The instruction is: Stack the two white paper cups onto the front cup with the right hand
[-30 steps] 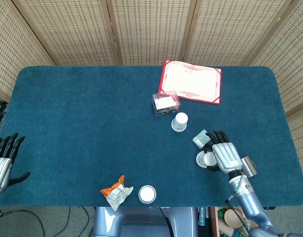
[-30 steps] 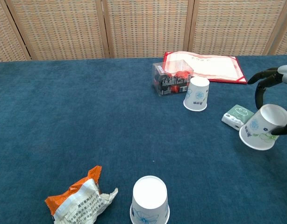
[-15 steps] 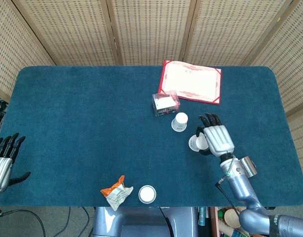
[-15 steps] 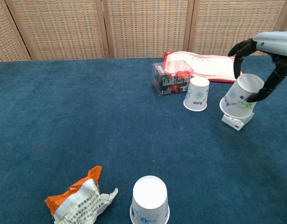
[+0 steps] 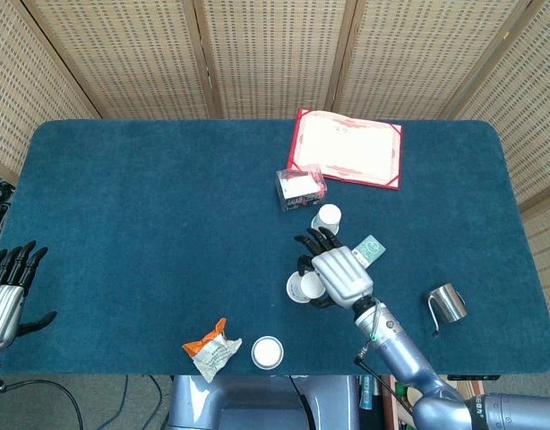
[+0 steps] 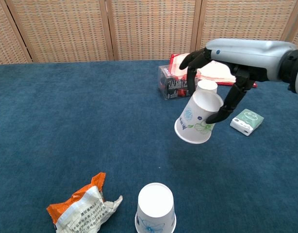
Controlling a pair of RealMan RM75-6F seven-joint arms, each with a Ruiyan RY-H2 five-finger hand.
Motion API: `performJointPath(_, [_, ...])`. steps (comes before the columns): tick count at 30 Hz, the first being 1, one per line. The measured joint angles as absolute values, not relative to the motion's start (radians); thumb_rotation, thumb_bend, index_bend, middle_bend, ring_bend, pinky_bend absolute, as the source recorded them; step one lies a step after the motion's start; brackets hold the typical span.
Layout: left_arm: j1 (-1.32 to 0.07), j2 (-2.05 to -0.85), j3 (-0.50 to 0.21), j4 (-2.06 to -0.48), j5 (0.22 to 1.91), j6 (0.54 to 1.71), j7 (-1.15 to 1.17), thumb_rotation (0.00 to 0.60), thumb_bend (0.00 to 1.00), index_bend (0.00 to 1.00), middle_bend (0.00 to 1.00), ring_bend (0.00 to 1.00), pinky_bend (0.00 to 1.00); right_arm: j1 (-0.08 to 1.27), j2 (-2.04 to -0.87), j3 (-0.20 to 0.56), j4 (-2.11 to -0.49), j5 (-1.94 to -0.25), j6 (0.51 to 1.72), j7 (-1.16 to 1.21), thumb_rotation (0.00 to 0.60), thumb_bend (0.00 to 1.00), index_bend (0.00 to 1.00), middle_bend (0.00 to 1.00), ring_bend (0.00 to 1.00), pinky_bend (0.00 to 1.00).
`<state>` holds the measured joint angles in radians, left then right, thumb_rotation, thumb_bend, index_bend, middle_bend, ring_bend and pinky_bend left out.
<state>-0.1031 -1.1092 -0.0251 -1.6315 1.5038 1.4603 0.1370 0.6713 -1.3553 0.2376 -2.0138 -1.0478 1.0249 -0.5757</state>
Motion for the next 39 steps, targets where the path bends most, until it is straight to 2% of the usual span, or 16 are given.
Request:
performJointPath(17, [-0.102, -1.107, -0.024, -1.627, 1.509, 1.465, 0.125, 0.600, 0.16, 0.00, 0.00, 0.00, 0.00, 0.732, -1.409, 0.173, -2.193, -1.087, 1.055, -0.658, 0.600, 0.07, 0.53, 0.21, 0.00, 0.00])
performJointPath(28, [-0.103, -1.107, -0.022, -1.623, 1.514, 1.464, 0.118, 0.600, 0.16, 0.00, 0.00, 0.00, 0.00, 0.737, -1.416, 0.139, -2.227, -1.112, 1.079, -0.668, 0.600, 0.07, 0.54, 0.21, 0.00, 0.00])
performJointPath(39, [-0.104, -1.108, -0.023, -1.621, 1.514, 1.465, 0.117, 0.600, 0.17, 0.00, 0.00, 0.00, 0.00, 0.760, -1.398, 0.104, -2.262, -1.047, 1.074, -0.711, 0.600, 0.07, 0.54, 0.21, 0.00, 0.00])
